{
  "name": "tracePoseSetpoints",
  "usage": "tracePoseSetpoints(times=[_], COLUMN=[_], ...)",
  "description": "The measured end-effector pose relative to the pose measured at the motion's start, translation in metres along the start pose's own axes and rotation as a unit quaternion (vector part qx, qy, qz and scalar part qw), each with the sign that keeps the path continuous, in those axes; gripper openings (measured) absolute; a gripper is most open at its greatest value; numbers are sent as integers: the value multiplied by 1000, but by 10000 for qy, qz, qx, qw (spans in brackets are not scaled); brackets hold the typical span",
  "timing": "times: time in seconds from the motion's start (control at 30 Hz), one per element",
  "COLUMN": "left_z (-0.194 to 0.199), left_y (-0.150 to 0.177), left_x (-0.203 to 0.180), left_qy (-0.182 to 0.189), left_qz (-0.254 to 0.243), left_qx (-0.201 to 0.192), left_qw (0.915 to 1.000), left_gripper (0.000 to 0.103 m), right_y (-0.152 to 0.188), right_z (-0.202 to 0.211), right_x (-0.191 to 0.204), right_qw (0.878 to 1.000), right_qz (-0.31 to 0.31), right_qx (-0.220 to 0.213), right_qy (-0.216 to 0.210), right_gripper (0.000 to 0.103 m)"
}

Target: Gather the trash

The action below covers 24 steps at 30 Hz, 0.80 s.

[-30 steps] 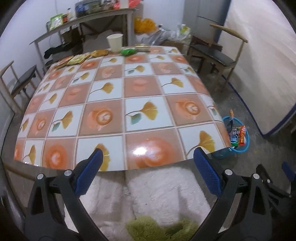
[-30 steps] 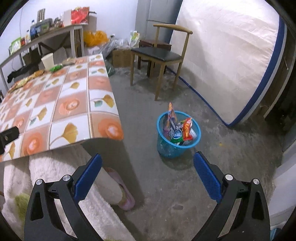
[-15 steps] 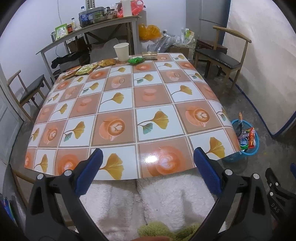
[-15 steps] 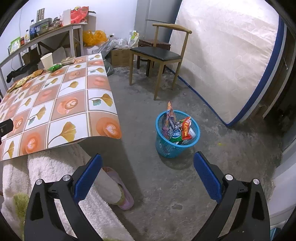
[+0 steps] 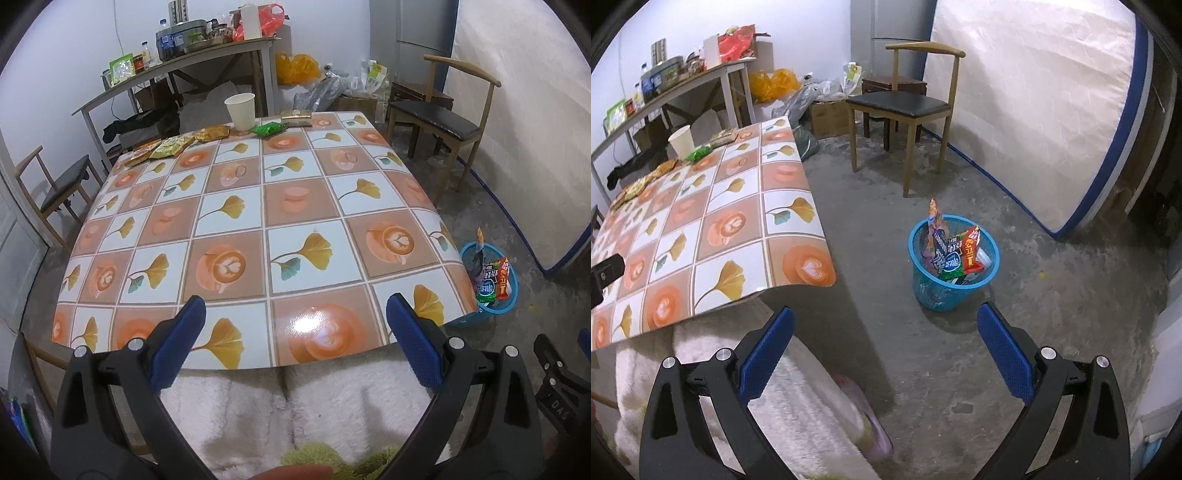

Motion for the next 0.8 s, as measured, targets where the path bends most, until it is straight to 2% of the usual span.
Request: tracePoseSetpoints(times=[0.47, 0.8], left_z=[-21, -22], left_y=[1, 1], left_x=[-29, -32], left_qy=[224, 228], left_qz=[-336, -368], left_qx=[223, 212], left_qw=[9989, 9988], left_gripper=[94, 94], right_y=[5, 4], right_z=[-26, -22], right_x=[-21, -11], right_qw=[9973, 9998], right_qz=[-577, -54], right_qx=[446, 108], right_qy=[-110, 166], right_gripper=[96, 96])
Point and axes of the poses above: each gripper's, at about its wrist camera, not at the fingertips, and z roughly against the way its jaws point, x to its left, y to its underside, the point moved 1 cm from there along -z, roughly the way its jaws point, and after that the axes turned 3 degrees about -z, right-handed, at the moved point
